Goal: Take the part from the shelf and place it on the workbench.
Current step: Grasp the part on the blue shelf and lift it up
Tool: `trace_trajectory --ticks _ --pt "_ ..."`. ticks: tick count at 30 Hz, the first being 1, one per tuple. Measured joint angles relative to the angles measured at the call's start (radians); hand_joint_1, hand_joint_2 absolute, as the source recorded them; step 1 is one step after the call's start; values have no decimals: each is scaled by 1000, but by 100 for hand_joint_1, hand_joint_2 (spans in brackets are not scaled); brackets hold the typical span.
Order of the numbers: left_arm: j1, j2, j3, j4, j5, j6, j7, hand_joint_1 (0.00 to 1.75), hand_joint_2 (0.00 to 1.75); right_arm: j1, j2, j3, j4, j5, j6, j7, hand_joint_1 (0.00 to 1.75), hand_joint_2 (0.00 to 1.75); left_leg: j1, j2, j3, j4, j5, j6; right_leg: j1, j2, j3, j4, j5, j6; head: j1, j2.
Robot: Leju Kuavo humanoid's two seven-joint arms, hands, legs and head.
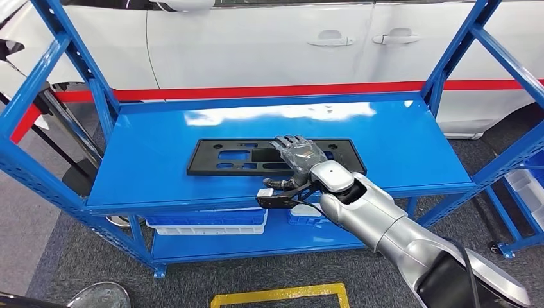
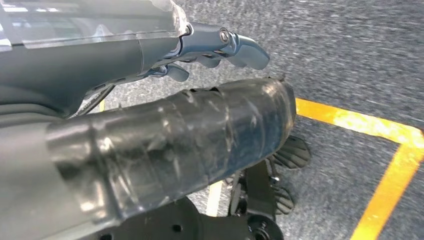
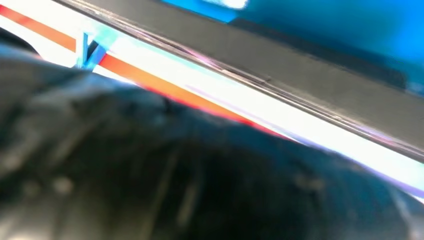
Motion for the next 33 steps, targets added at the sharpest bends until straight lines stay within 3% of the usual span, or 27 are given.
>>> trace_trajectory --ticks 2,5,6,8,9,10,11,13,15,20,22,24,25,26,28,30,33 --pt "-2 -1 2 0 0 0 0 0 0 0 2 0 0 -9 -1 -3 0 0 -1 1 2 -3 -3 -10 6 0 12 -23 -8 -7 0 0" --pt "-3 0 7 0 -3 0 -1 0 0 5 7 0 2 -23 -4 -9 0 0 -2 3 -1 20 -23 -24 -3 2 30 -41 -9 -18 0 0" --pt "-2 1 9 0 -5 0 0 0 0 6 9 0 4 -27 -5 -12 0 0 -2 3 -21 62 -43 -27 -7 1 38 -47 -10 -23 -1 0" --pt "-1 1 12 0 -7 0 1 0 0 14 14 0 10 -31 -8 -16 0 0 -1 3 -94 191 -93 -31 -6 0 46 -49 -15 -30 -1 0" --pt "-1 1 13 0 -7 0 2 0 0 21 16 0 13 -33 -9 -18 0 0 0 4 -130 246 -105 -34 -6 0 49 -48 -19 -32 -1 0" --pt "-1 1 14 0 -7 1 2 0 0 27 17 1 16 -33 -10 -18 0 0 0 4 -152 272 -99 -35 -5 0 52 -47 -23 -32 -1 0" --pt "0 2 14 0 -7 1 3 0 0 32 19 1 19 -34 -11 -19 0 0 0 4 -154 257 -72 -36 -5 0 57 -45 -28 -31 -1 0" --pt "2 4 17 0 -8 2 4 0 0 36 21 1 24 -34 -13 -19 0 0 0 5 -111 138 10 -34 -6 1 67 -37 -41 -27 -1 0" --pt "2 5 21 0 -8 -1 5 0 0 36 22 1 28 -36 -17 -21 0 0 -2 6 -65 33 50 -28 -3 3 67 -25 -54 -17 -1 0" --pt "1 4 28 0 -7 -15 0 0 0 34 28 1 33 -49 -19 -30 0 0 -1 3 -49 2 44 -4 -2 2 57 2 -79 7 0 0" --pt "1 4 33 0 -6 -16 -4 0 0 33 29 1 35 -51 -19 -32 0 0 2 4 -45 -3 44 5 -8 2 13 95 -129 17 1 0" --pt "1 4 38 0 -6 -16 -6 0 0 37 29 1 38 -53 -18 -34 0 0 2 3 -44 -2 41 9 -12 1 -56 221 -175 24 1 0" --pt "1 4 40 0 -6 -17 -7 0 0 40 29 1 40 -54 -18 -35 0 0 2 2 -43 -2 40 10 -14 1 -78 253 -176 26 1 0" --pt "1 4 41 0 -6 -17 -8 0 0 43 29 1 41 -56 -18 -36 0 0 2 1 -41 -2 38 9 -15 1 -82 248 -156 25 1 0" --pt "2 3 43 0 -9 -17 -9 0 0 44 29 1 44 -61 -18 -36 0 0 2 0 -33 -2 34 6 -15 1 -37 134 -79 18 1 0" --pt "1 2 45 0 -14 -17 -9 0 0 42 29 1 44 -65 -18 -37 0 0 -1 0 -30 -2 30 -2 -8 1 15 14 -32 7 1 0" --pt "0 1 47 0 -20 -17 -8 0 0 42 29 1 45 -68 -18 -44 0 0 -1 1 -28 -5 29 -19 0 2 31 -25 -30 -5 0 0"
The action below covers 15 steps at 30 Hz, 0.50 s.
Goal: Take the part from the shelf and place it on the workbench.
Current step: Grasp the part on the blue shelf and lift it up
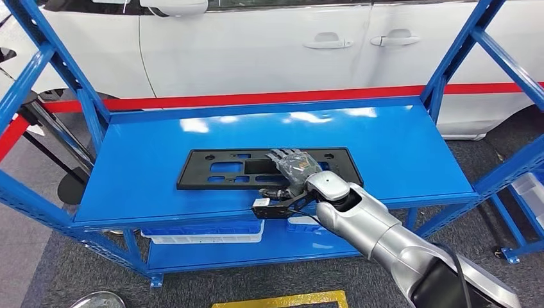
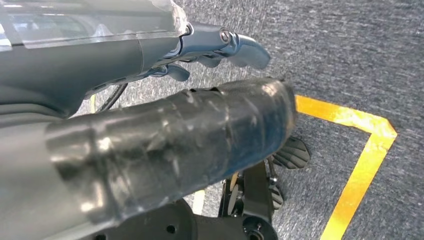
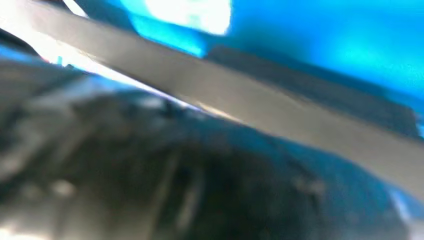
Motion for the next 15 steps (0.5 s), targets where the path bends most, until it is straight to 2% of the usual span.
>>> trace_trajectory --ticks 2,3,6,7,8,9,11,13,15 --pt "1 1 0 0 -2 0 2 0 0 0 0 0 0 0 0 -4 0 0 1 1 -2 13 -12 -10 -4 0 12 -14 7 -12 0 0" --pt "1 1 0 0 -2 0 2 0 0 0 0 0 1 0 0 -5 0 0 1 2 -14 43 -31 -13 -7 -1 18 -21 11 -18 0 0" --pt "2 2 1 0 -2 0 3 0 0 4 1 0 3 0 1 -7 0 131 3 2 -99 217 -112 -19 -6 -3 23 -25 11 -28 -1 0" --pt "3 1 1 0 -2 0 3 0 0 7 1 0 4 0 2 -7 0 175 3 2 -121 257 -120 -22 -5 -3 23 -23 10 -28 -1 0" --pt "3 1 1 0 -2 0 3 0 0 9 1 0 5 0 2 -8 0 131 3 2 -125 261 -109 -23 -5 -3 22 -21 8 -28 -1 0" --pt "4 2 1 0 -2 0 4 0 0 10 1 1 5 0 2 -9 0 87 3 3 -111 229 -82 -24 -5 -3 22 -16 5 -28 -1 0" --pt "4 3 1 0 -2 0 4 0 0 10 1 1 5 2 2 -10 0 0 3 3 -51 107 -22 -20 -4 -2 20 -3 -4 -22 -1 0" --pt "3 3 1 0 -3 0 6 0 0 9 0 1 6 3 1 -11 0 0 0 3 -14 29 -2 -11 -1 -1 14 11 -13 -12 -1 0" --pt "2 3 2 0 -5 0 6 0 0 8 0 3 6 3 1 -13 0 0 -3 0 -11 18 -4 -1 1 -1 10 15 -15 -2 0 0"
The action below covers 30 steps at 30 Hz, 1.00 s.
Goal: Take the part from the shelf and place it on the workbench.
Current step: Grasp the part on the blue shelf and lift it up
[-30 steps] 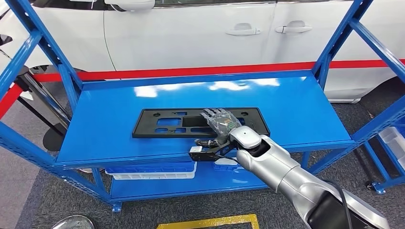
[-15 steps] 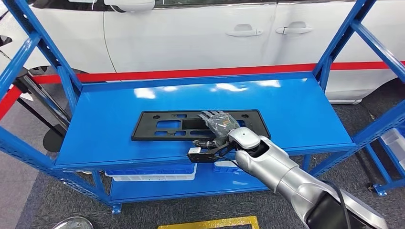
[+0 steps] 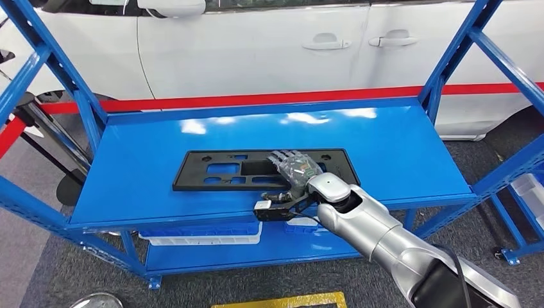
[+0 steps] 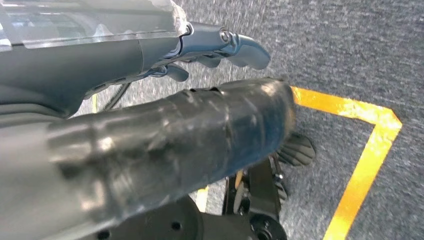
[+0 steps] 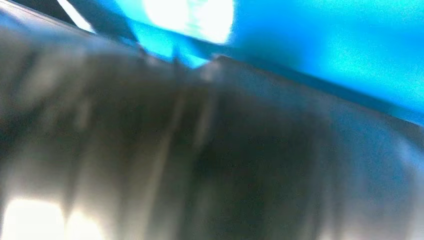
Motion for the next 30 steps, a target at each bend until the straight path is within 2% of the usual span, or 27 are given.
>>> trace_trajectory --ticks 2,3,4,6,7,8,9,11,13,15,16,17,18,20,21,22,23,24,26,27,28,30 --pt "1 -2 0 0 -2 0 0 0 0 0 0 2 0 0 0 -1 0 0 3 1 3 -6 4 10 -2 0 -2 8 -8 10 0 0" --pt "1 -3 0 0 -2 0 0 0 0 0 -1 2 0 0 1 -2 0 0 5 1 5 -10 7 16 -4 0 -12 31 -24 16 0 0" --pt "2 -4 1 0 -3 0 0 0 0 1 -2 3 0 -1 2 -4 0 0 7 2 6 -13 8 20 -7 0 -32 74 -49 22 1 0" --pt "2 -4 3 0 -5 1 0 0 0 7 -4 3 2 -5 4 -9 0 0 6 3 5 -13 8 24 -12 0 -91 194 -105 30 1 0" --pt "2 -4 5 0 -6 2 0 0 0 12 -4 4 3 -7 6 -11 0 0 6 3 5 -13 7 24 -14 0 -116 241 -119 33 1 0" --pt "2 -3 6 0 -7 2 1 0 0 18 -5 5 5 -9 8 -12 0 0 6 2 5 -13 7 25 -17 0 -126 257 -114 34 1 0" --pt "3 -3 7 0 -9 3 1 0 0 21 -5 6 7 -11 9 -13 0 0 6 2 5 -12 6 24 -19 0 -121 241 -93 34 1 0" --pt "4 -4 8 0 -10 3 2 0 0 23 -6 7 8 -15 10 -14 0 0 6 2 8 -12 5 21 -20 -1 -64 116 -26 29 1 0" --pt "3 -4 9 0 -12 3 2 0 0 21 -6 7 9 -18 10 -17 0 87 4 2 8 -11 3 12 -15 -1 -17 14 9 20 0 0" --pt "2 -4 10 0 -13 4 3 0 0 20 -5 7 11 -18 10 -19 0 175 3 2 8 -13 4 -2 -7 0 -11 -2 9 11 0 0" --pt "2 -4 11 0 -14 5 3 0 0 20 -5 7 12 -19 10 -20 0 175 4 2 9 -15 4 -8 -9 0 -10 -6 12 5 0 0" --pt "3 -3 13 0 -15 5 3 0 0 20 -4 7 13 -19 10 -21 17 175 5 2 7 -10 -1 -14 -10 0 -7 -11 15 -2 0 0" --pt "3 -2 14 0 -16 5 3 0 0 19 -3 8 14 -20 10 -22 50 175 6 2 0 9 -14 -18 -12 0 -4 -16 18 -10 0 0" --pt "3 -1 16 0 -18 5 2 0 0 19 0 8 17 -21 10 -24 133 175 7 3 -45 106 -69 -23 -12 -2 -1 -22 21 -21 -1 0" --pt "3 -1 17 0 -18 5 2 0 0 20 1 9 19 -21 9 -25 159 175 8 3 -76 172 -100 -25 -11 -3 -2 -22 20 -25 -1 0" --pt "4 -1 17 0 -19 5 1 0 0 21 1 9 21 -21 9 -25 170 175 8 3 -103 227 -119 -29 -9 -4 -2 -21 20 -27 -1 0" --pt "4 -1 17 0 -20 4 1 0 0 22 1 10 22 -21 7 -26 175 175 9 3 -117 255 -122 -33 -7 -5 -2 -19 18 -29 -1 0" --pt "5 0 17 0 -20 5 1 0 0 21 2 10 23 -22 5 -26 175 175 11 3 -109 242 -105 -38 -7 -5 -2 -16 17 -31 -1 0" --pt "6 1 20 0 -22 5 1 0 0 17 3 10 24 -22 0 -27 175 175 19 4 -50 123 -42 -50 -9 -3 -3 -4 10 -28 -1 0" --pt "5 1 21 0 -23 5 1 0 0 13 3 10 24 -21 -2 -26 175 175 20 3 -18 62 -22 -53 -7 -2 -5 4 4 -24 -1 0" --pt "5 1 22 0 -24 5 0 0 0 9 4 10 24 -20 -4 -26 175 175 22 1 3 21 -12 -48 -4 0 -8 12 0 -21 0 0" --pt "4 1 23 0 -26 4 0 0 0 3 3 10 24 -19 -5 -25 175 175 20 -2 13 2 -13 -35 2 2 -12 18 -4 -16 1 0"
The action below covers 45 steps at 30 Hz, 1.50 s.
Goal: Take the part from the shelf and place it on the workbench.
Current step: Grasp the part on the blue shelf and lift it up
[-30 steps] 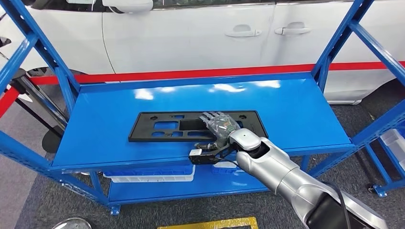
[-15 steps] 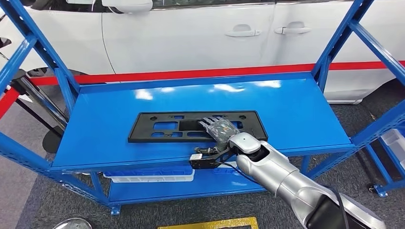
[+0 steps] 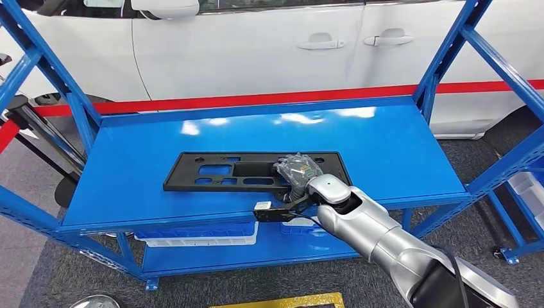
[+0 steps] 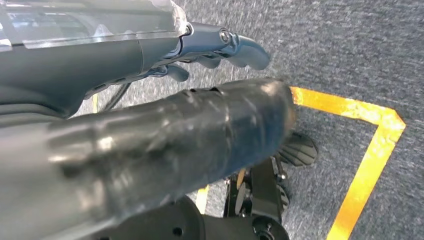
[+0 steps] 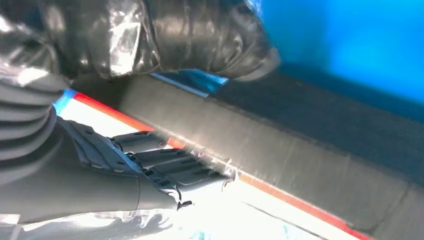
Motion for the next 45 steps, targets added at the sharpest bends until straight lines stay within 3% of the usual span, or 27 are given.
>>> trace_trajectory --ticks 1,6,18,22,26,34,45 --pt "0 0 0 0 0 0 0 0 0 -2 0 0 0 0 0 0 175 175 0 0 -1 0 3 6 0 0 1 -2 1 1 0 0" --pt "0 0 1 0 -2 0 0 0 0 -6 0 0 0 1 -5 0 175 175 -7 0 0 0 2 11 -2 1 5 -9 4 8 0 0" --pt "-1 0 2 0 -6 -10 -4 0 0 -5 -3 0 -1 25 -37 3 175 175 -7 0 1 -1 2 14 -3 1 5 -13 7 11 0 0" --pt "1 0 20 0 9 -41 -28 0 175 -11 -27 0 -59 70 -75 49 175 175 -7 0 0 -2 4 15 -3 1 4 -12 7 12 0 0" --pt "8 0 33 0 0 -52 -55 0 175 -63 -83 -19 -220 128 -21 104 175 175 -7 2 -3 -2 4 15 -4 4 0 -12 9 13 0 0" --pt "10 0 64 0 -2 -57 -63 0 175 -170 -155 -74 -447 187 32 119 175 175 -7 2 -4 -3 4 15 -4 4 -2 -12 8 13 0 0" --pt "9 0 82 0 -44 -40 -80 0 175 -204 -221 -103 -553 170 54 125 175 175 -7 2 -4 -3 4 15 -4 4 -2 -12 8 13 0 0"
